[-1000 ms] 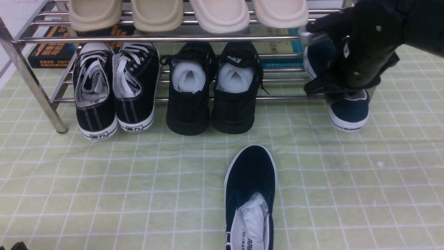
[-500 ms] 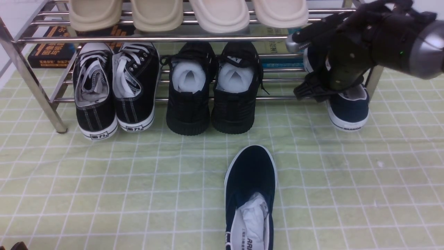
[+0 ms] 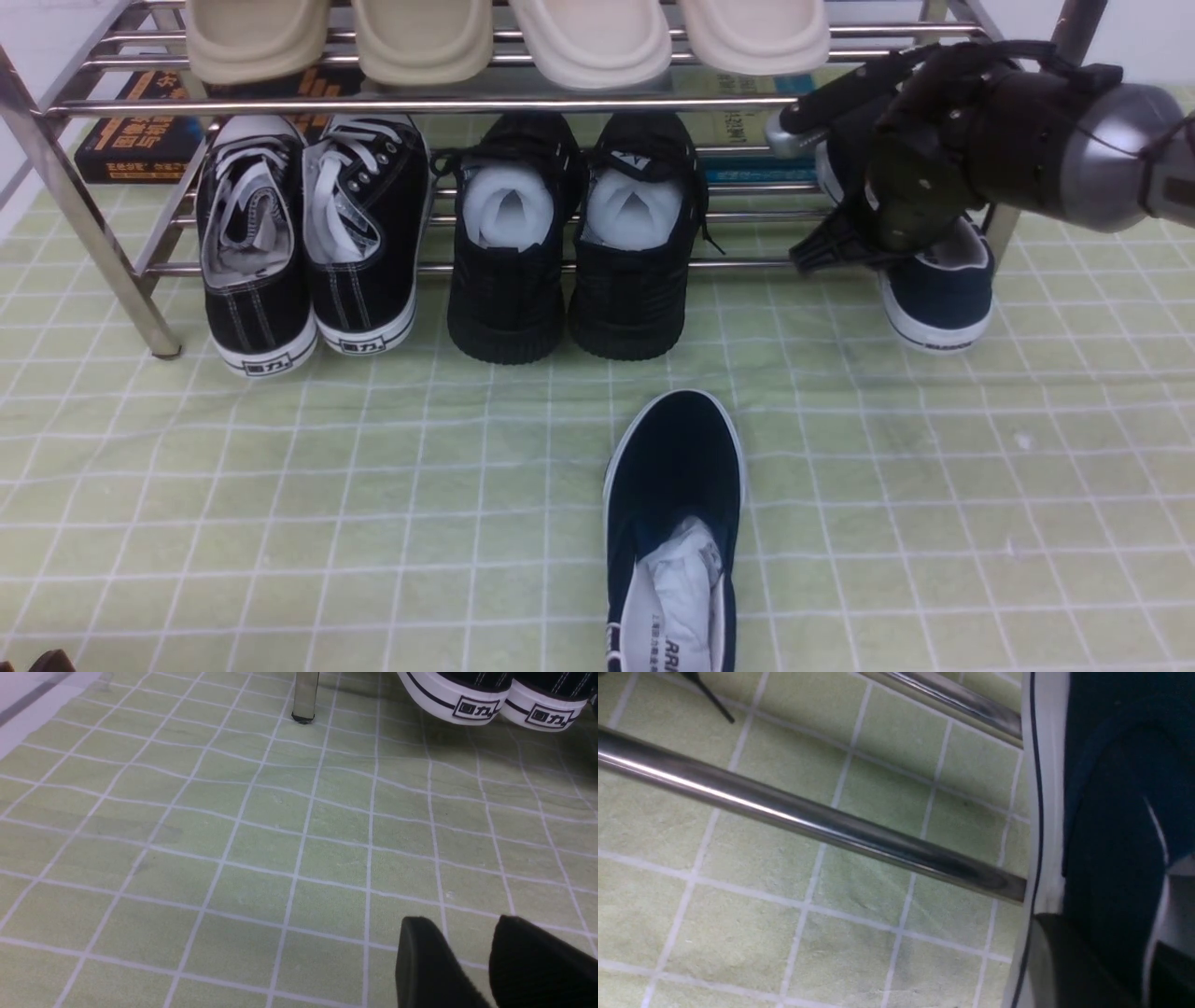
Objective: Take the shoes off the shelf with your hand from the green coffee tablecloth.
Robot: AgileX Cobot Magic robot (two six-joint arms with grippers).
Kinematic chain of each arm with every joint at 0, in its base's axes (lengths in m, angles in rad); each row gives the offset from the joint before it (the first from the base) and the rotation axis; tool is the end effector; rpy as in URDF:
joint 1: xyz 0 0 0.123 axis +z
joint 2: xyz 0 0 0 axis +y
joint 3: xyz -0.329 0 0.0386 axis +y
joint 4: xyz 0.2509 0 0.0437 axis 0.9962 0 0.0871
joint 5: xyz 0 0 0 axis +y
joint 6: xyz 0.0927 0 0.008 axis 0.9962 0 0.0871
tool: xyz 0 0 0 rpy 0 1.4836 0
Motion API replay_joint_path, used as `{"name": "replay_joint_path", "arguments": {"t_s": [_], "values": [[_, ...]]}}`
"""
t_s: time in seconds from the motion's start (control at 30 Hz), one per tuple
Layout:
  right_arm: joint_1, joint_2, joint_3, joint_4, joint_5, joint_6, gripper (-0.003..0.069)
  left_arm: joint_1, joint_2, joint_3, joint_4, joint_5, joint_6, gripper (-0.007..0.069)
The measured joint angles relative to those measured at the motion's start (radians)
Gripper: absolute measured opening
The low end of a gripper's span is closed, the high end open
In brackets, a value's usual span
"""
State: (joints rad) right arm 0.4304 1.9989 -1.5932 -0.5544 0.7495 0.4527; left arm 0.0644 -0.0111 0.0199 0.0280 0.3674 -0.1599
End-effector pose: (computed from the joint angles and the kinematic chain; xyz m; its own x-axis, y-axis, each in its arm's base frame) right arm 0.4385 0.1646 0.2749 -0.7642 -0.3229 -0.5584 -0.1894 0.9398 -0.2844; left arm 0.0109 0.0016 0.1728 -0.2719 -0.1512 -0.9504 -0.1112 0.9859 -0.1250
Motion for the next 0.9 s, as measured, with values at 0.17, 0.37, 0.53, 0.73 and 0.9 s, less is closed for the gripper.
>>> {"name": "replay_joint_path", "arguments": {"t_s": [0.17, 0.37, 0.53, 0.73, 0.9], "values": [[0.003, -0.022, 0.000, 0.034, 0.040, 0.000, 0.0018, 0.000, 0.000, 0.000, 0.000, 0.000, 0.000, 0.0242], [0.044, -0.123, 0.001, 0.109, 0.197, -0.001, 0.0018, 0.000, 0.000, 0.000, 0.000, 0.000, 0.000, 0.0242], [0.095, -0.237, 0.001, 0.144, 0.327, -0.020, 0.0018, 0.000, 0.000, 0.000, 0.000, 0.000, 0.000, 0.0242], [0.131, -0.348, 0.001, 0.233, 0.484, -0.041, 0.0018, 0.000, 0.000, 0.000, 0.000, 0.000, 0.000, 0.0242], [0.131, -0.379, 0.001, 0.338, 0.505, -0.063, 0.0018, 0.000, 0.000, 0.000, 0.000, 0.000, 0.000, 0.0242]]}}
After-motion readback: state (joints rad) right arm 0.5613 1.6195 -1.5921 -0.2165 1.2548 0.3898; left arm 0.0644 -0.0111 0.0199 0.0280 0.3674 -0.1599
